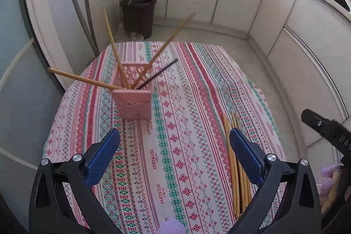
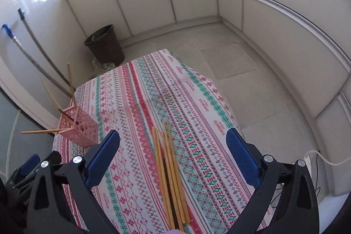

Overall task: Organize utensils
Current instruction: 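Move the left tool back to the chopstick pile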

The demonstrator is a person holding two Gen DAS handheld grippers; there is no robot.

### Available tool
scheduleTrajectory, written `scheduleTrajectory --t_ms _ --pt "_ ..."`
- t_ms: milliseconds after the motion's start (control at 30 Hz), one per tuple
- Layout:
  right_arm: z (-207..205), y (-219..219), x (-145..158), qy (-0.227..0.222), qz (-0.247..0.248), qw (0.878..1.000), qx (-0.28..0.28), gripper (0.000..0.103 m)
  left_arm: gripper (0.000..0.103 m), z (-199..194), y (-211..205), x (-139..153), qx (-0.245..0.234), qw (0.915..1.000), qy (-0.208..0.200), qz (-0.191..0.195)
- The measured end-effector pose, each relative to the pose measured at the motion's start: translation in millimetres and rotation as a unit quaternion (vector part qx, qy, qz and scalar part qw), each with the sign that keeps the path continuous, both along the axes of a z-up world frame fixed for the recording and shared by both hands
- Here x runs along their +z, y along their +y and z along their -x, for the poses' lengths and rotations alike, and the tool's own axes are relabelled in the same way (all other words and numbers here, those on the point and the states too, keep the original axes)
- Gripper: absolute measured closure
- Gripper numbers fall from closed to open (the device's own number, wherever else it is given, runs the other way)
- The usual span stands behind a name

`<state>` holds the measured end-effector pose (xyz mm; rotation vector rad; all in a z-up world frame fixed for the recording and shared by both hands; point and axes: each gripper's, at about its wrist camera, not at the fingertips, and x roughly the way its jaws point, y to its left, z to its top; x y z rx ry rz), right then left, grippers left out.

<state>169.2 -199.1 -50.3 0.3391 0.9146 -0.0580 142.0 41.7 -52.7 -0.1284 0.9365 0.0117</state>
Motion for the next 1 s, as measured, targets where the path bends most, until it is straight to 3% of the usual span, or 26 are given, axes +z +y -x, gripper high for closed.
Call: scheduleTrajectory --t_ms 133,200,333,733,1000 --pt "2 -42 -15 0.033 -0.056 0.997 -0.045 0.008 0.007 -21 -19 -37 -0.016 0.996 0.08 0.034" --pt "2 -55 -22 0.045 -0.086 0.994 -0.054 0.008 0.007 -35 -26 -59 -0.012 0.9888 0.13 0.072" --pt "0 -70 -37 0.07 -0.125 0.988 -0.062 0.008 0.007 -56 -38 -88 0.009 0.9754 0.182 0.124" --pt "-3 -98 -59 0.105 -0.175 0.977 -0.07 0.008 0.011 -103 -78 -113 0.022 0.9801 0.183 0.073" --pt "-6 -95 -64 0.115 -0.189 0.974 -0.056 0.008 0.012 -111 -72 -119 0.045 0.9821 0.175 0.054"
